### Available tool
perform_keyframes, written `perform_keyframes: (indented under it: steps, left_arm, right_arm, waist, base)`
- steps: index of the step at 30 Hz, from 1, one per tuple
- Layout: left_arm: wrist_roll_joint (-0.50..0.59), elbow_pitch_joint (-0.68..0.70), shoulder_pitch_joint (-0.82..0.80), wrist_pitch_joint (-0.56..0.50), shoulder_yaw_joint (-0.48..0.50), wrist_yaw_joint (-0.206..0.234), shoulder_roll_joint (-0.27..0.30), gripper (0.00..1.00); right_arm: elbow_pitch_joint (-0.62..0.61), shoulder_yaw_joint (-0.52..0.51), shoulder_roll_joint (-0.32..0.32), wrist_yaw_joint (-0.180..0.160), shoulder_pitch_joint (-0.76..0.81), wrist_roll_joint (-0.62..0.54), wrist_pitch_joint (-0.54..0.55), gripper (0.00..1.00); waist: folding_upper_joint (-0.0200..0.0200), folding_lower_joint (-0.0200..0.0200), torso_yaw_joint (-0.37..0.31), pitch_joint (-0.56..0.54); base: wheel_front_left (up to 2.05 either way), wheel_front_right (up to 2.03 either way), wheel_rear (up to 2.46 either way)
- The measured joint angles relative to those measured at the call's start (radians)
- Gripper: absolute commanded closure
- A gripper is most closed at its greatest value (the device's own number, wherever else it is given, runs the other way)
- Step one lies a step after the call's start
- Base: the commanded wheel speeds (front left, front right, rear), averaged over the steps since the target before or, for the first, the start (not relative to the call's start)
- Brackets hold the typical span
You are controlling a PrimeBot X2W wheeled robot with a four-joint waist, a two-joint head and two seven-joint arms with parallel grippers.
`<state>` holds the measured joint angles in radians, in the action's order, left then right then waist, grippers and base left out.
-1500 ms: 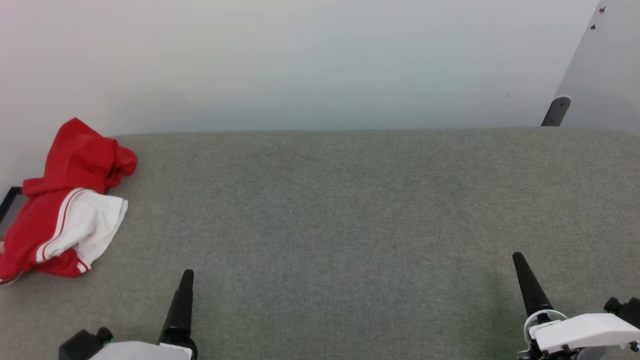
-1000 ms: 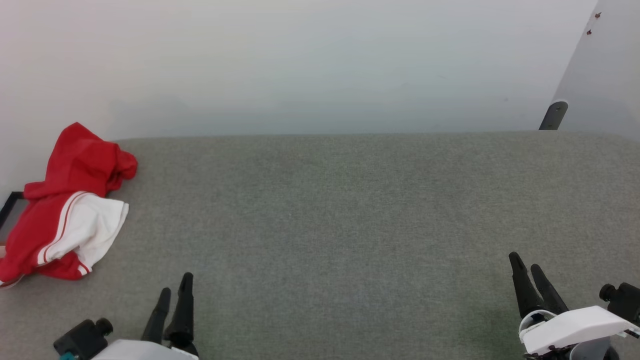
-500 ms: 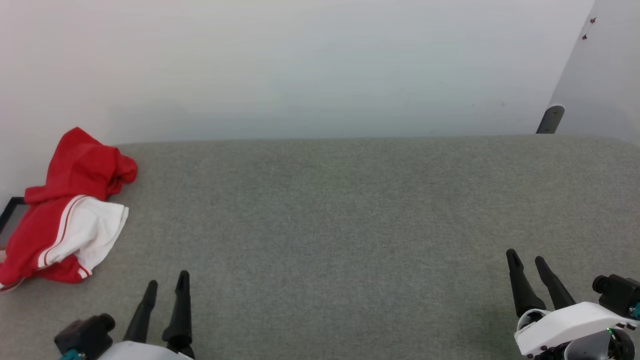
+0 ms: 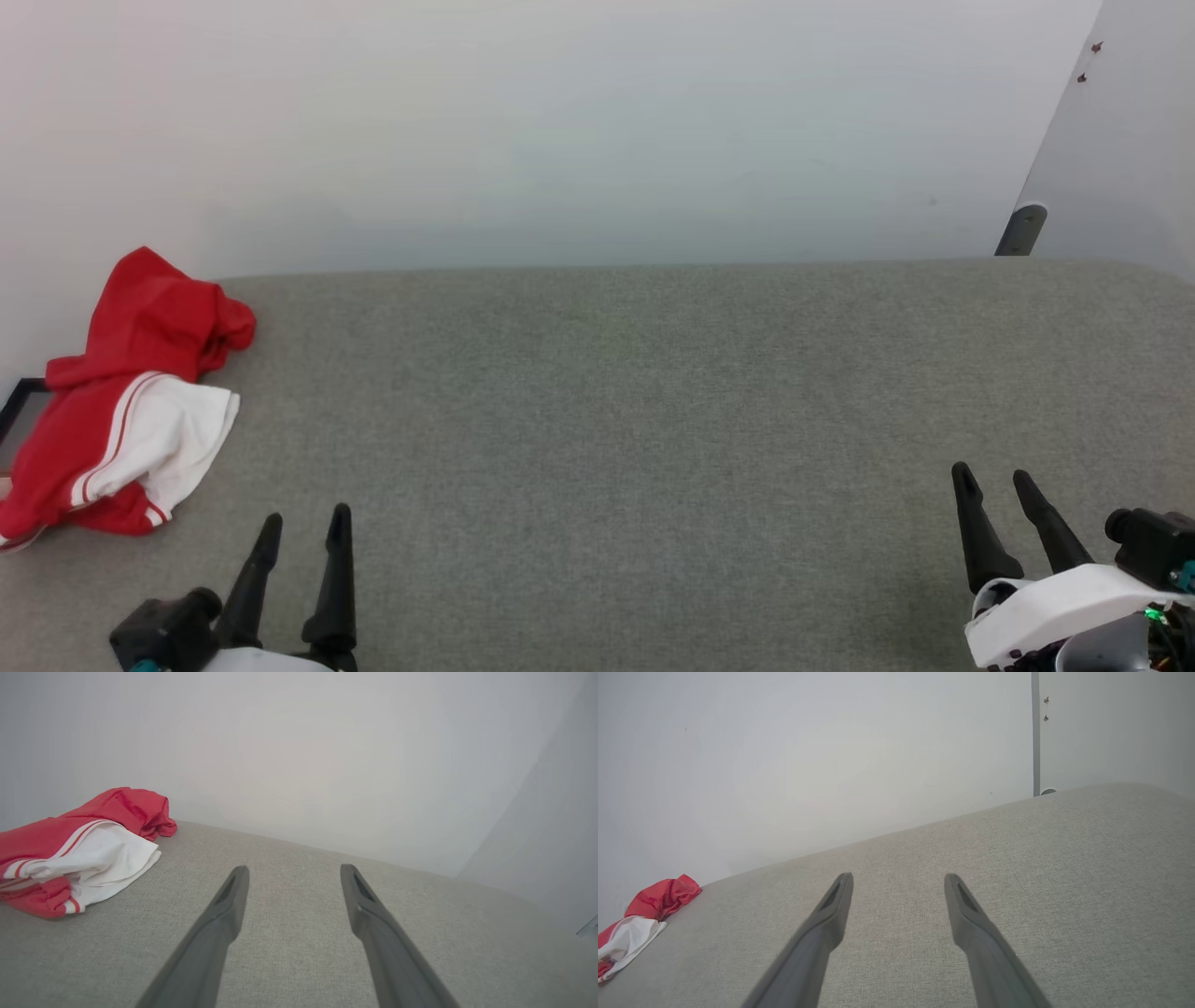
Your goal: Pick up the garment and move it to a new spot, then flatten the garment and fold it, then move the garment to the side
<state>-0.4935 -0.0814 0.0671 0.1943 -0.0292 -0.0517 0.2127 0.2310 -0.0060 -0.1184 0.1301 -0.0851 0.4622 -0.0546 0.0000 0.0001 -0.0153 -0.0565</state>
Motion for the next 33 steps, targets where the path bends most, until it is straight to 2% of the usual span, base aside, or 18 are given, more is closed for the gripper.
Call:
perform_keyframes:
  steps: [33]
  left_arm:
    - [0.254,0.035,0.038,0.062,0.013,-0.024,-0.001,0.0]
  right_arm:
    - [-0.042,0.001,0.006,0.0,0.015,-0.241,-0.013,0.0]
  waist:
    - [0.0,0.0,-0.013,-0.024]
  base:
    - [0.0,0.0,0.0]
